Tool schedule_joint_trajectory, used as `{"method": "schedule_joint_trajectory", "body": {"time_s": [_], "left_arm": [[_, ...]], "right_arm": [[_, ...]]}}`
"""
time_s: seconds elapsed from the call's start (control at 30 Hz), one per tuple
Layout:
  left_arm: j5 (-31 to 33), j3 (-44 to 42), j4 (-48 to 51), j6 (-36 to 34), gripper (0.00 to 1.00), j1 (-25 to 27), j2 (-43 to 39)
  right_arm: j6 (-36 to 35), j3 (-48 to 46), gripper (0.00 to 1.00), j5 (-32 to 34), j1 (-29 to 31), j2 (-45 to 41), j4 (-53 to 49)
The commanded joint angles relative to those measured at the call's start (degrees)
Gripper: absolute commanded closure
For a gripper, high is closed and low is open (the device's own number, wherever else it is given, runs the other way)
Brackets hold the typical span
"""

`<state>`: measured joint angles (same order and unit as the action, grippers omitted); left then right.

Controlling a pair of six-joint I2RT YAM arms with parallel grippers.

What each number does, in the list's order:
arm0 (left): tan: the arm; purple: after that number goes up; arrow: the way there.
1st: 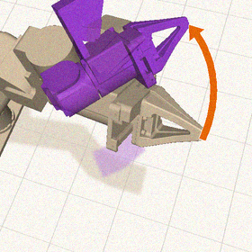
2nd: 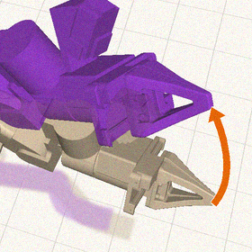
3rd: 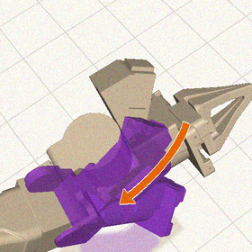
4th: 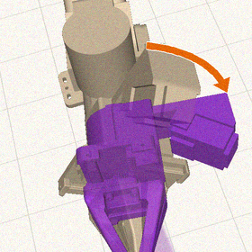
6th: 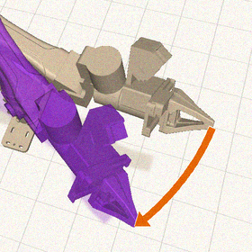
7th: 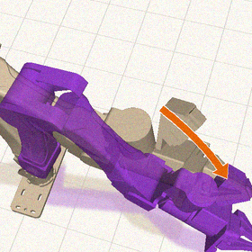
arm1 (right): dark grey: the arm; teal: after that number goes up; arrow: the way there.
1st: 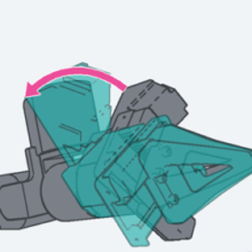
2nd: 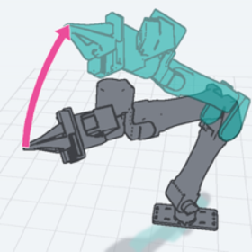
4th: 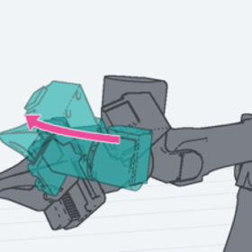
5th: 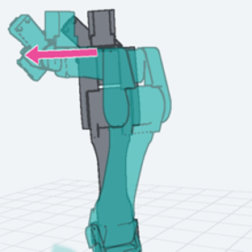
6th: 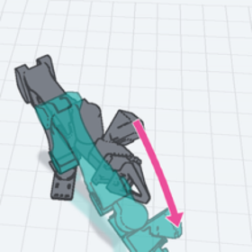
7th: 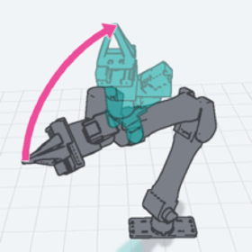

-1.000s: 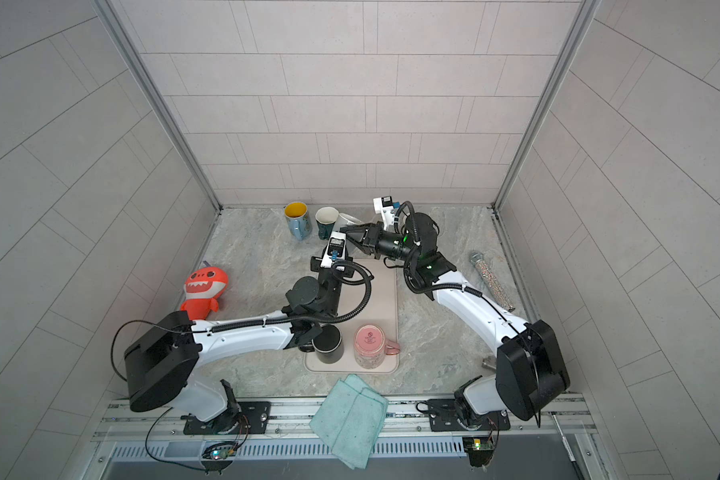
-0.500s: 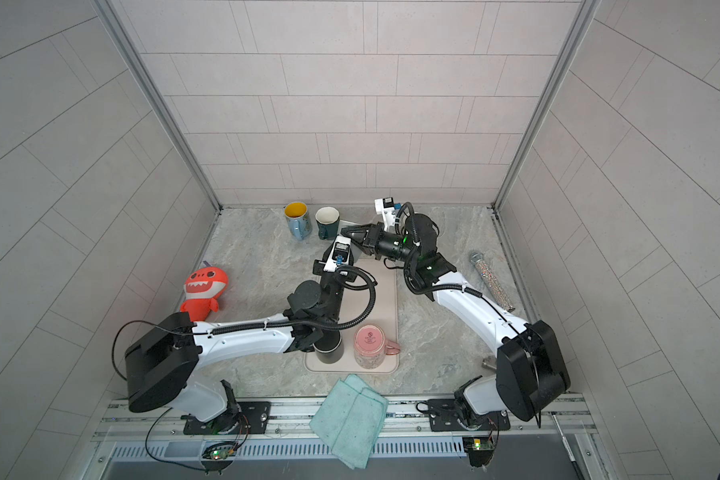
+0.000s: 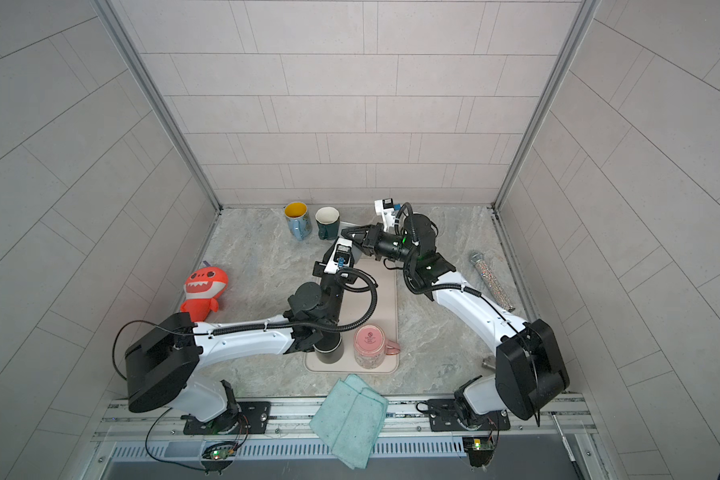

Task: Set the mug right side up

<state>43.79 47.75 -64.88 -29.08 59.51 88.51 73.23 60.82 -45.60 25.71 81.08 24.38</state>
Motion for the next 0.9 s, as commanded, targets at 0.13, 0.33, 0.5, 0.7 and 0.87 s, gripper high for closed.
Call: {"method": "schedule_joint_trajectory", "body": {"time_s": [0.13, 0.33, 0.5, 0.7, 0.87], "left_arm": [[-4.04, 0.68, -8.32, -0.09, 0.67, 1.40, -2.68], [-3.54, 0.45, -8.76, -0.98, 0.67, 1.37, -2.56], [-3.43, 0.11, -8.87, -1.41, 0.67, 1.40, -2.78], [-2.97, -0.24, -8.95, -1.60, 0.67, 1.36, -2.86], [-2.40, -0.34, -9.11, -1.97, 0.66, 1.40, -2.97]], "right_arm": [[-1.42, -1.41, 1.00, -0.65, 1.00, 2.09, -3.74], [-1.43, -1.49, 1.00, -0.71, 1.09, 2.75, -3.90], [-1.88, -1.56, 1.00, -0.63, 1.08, 2.95, -4.46], [-2.42, -1.68, 1.00, -0.45, 1.07, 3.12, -5.18], [-2.92, -1.98, 1.00, -0.20, 1.09, 3.12, -6.01]]}}
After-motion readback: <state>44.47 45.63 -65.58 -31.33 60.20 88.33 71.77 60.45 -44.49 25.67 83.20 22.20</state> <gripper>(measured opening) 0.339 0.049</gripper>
